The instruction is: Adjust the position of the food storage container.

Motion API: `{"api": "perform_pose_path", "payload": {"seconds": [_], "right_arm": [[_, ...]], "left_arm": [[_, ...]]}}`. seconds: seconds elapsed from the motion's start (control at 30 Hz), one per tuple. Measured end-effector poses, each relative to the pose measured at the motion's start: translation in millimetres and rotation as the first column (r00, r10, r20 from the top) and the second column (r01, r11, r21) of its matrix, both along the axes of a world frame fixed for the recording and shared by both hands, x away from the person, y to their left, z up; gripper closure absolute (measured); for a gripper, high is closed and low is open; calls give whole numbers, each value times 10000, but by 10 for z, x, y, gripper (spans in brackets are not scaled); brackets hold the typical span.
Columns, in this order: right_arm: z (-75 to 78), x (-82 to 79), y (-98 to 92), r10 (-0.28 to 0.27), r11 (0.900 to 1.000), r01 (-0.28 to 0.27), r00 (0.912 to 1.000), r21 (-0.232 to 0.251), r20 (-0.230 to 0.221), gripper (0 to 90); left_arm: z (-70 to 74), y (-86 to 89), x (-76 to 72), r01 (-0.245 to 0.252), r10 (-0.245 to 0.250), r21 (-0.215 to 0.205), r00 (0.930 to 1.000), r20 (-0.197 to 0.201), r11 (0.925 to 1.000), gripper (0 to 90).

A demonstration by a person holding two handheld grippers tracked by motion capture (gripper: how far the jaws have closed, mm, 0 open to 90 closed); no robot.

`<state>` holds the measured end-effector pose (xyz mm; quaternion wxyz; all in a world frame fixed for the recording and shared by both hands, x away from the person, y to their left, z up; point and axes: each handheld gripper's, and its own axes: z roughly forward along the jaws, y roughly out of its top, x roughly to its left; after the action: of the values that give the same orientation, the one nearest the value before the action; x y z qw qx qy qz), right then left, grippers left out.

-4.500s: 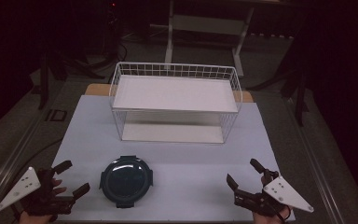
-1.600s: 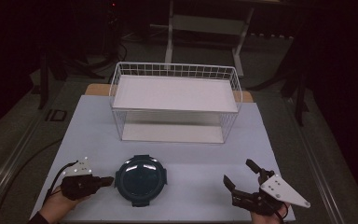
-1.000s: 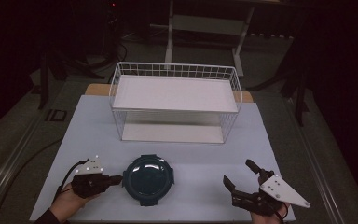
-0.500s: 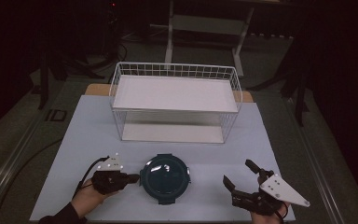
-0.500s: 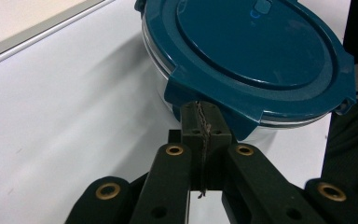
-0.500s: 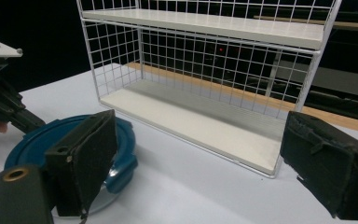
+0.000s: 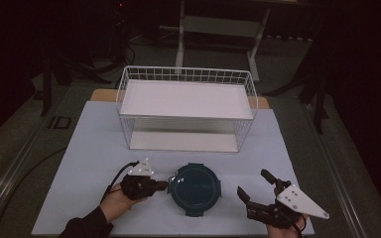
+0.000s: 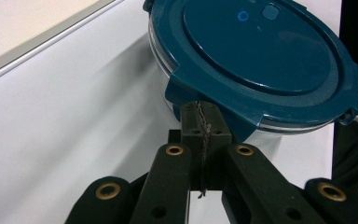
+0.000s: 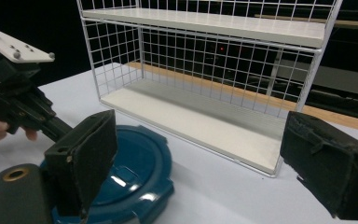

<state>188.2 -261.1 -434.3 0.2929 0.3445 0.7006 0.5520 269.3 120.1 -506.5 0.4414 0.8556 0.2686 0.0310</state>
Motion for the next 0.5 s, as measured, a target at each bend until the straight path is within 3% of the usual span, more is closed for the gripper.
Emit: {"api": "perform_pose_path", "payload": {"seconds": [0.33,0.5], "right_arm": [[-7,4,-7,53,10000,-53,10000,-3,-54,109],[-9,4,-7,47,10000,-47,10000,-3,-59,109]], "left_arm": [[-10,-203,73,263,-264,-154,9996,-72,9995,897],[-18,-279,25,473,-476,-234,9988,-107,9986,898]]}}
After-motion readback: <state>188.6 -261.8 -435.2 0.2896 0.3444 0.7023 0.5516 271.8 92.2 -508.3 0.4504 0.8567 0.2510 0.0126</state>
